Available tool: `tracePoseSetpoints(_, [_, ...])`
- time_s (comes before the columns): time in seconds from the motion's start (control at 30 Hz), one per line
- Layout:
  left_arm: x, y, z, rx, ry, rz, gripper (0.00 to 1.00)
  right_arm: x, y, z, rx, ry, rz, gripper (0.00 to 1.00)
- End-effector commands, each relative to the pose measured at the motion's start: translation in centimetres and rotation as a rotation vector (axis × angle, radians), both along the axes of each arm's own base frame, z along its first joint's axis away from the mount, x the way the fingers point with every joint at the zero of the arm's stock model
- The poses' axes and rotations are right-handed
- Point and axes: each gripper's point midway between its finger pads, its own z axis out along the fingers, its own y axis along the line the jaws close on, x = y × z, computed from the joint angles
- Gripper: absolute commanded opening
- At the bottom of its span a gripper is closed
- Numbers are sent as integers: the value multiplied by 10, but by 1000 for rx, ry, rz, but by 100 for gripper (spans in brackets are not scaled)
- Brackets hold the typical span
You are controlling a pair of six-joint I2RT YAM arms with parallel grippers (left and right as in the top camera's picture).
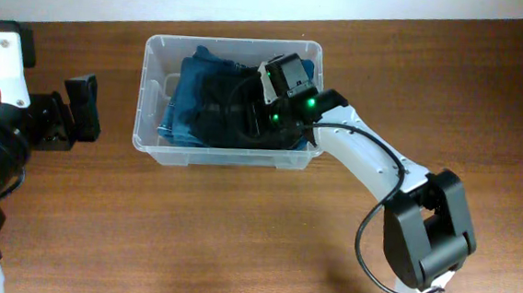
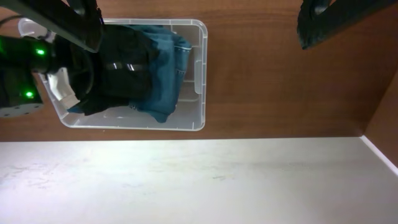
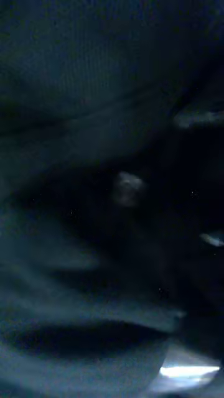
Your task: Pack container
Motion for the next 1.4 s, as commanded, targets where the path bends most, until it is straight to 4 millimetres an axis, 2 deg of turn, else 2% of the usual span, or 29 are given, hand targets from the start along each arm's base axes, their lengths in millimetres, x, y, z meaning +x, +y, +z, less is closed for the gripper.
tracePoseSetpoints(0.0, [-3,2,3,5,-11,9,100,0,-19,54,-30,-54,-23,78])
tracePoseSetpoints(0.23, [-3,2,3,5,-11,9,99,-34,-39,182,14,-170,-36,97])
tracePoseSetpoints(0.3, [-3,2,3,5,-11,9,99,-61,-56,227,25,-231,-51,98])
tracePoseSetpoints(0.4, [-3,2,3,5,-11,9,99,-83,-67,252,45,-274,-55,98])
tracePoseSetpoints(0.5, [-3,2,3,5,-11,9,99,-106,-83,269,37,-303,-73,98])
tracePoseSetpoints(0.6, [-3,2,3,5,-11,9,99,-118,-107,282,-17,-356,-137,98])
tracePoseSetpoints(0.77, [-3,2,3,5,-11,9,99,-139,-143,317,-75,-502,-224,98])
tracePoseSetpoints(0.87, [-3,2,3,5,-11,9,99,-160,-160,339,-115,-605,-201,98])
tracePoseSetpoints(1.0, [-3,2,3,5,-11,9,99,-188,-188,357,-146,-680,-265,98])
tracePoseSetpoints(1.2, [-3,2,3,5,-11,9,99,-220,-224,359,-153,-728,-368,98])
tracePoseSetpoints(1.37, [-3,2,3,5,-11,9,99,-223,-255,340,-146,-779,-519,98])
